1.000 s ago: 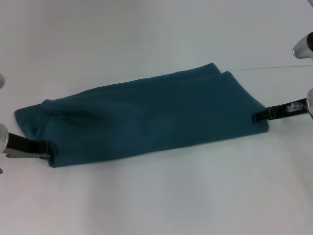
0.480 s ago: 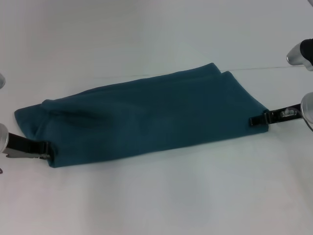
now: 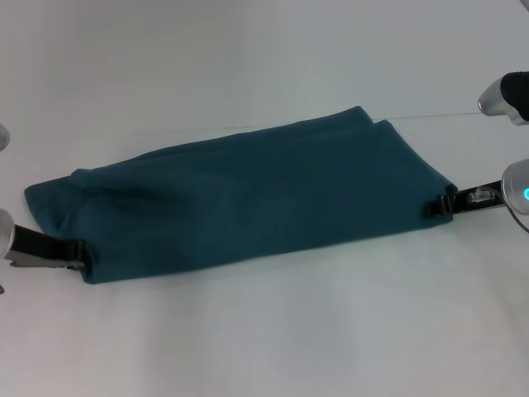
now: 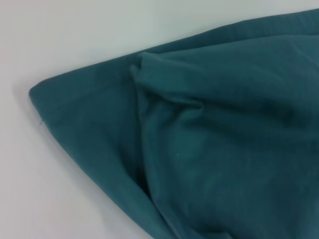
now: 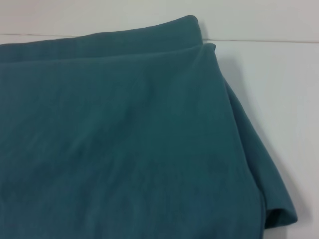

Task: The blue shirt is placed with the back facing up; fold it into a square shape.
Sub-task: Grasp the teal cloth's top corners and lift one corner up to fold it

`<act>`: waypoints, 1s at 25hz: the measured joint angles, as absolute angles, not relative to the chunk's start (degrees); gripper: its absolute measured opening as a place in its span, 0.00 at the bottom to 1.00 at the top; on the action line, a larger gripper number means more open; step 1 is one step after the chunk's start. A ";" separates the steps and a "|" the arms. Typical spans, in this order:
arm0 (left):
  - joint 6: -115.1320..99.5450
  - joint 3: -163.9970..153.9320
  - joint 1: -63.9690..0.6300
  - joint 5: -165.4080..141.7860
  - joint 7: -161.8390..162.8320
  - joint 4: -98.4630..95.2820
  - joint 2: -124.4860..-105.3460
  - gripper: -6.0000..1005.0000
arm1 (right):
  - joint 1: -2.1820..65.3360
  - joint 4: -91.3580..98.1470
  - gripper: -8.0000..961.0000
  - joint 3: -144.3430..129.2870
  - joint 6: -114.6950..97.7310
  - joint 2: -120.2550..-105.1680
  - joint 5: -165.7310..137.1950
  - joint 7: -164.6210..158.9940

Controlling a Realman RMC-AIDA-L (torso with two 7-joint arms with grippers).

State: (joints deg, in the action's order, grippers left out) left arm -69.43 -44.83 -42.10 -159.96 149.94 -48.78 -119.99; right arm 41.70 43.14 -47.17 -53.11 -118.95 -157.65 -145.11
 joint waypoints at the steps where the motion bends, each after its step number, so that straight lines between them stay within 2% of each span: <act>1: -69.40 -44.83 -42.10 -159.96 149.92 -48.78 -119.98 0.06 | 41.70 43.14 0.56 -47.18 -53.10 -118.95 -157.65 -145.10; 14: -69.76 -44.82 -42.10 -159.96 149.13 -48.78 -119.91 0.06 | 41.86 43.80 0.02 -47.25 -55.54 -118.77 -157.56 -143.67; 19: -72.54 -44.61 -42.10 -159.96 148.05 -49.13 -119.39 0.06 | 41.23 47.43 0.03 -47.11 -61.66 -118.55 -157.57 -142.27; 25: -79.50 -44.11 -42.17 -159.92 146.47 -50.24 -117.88 0.06 | 40.54 52.36 0.03 -46.92 -72.47 -118.69 -157.59 -140.14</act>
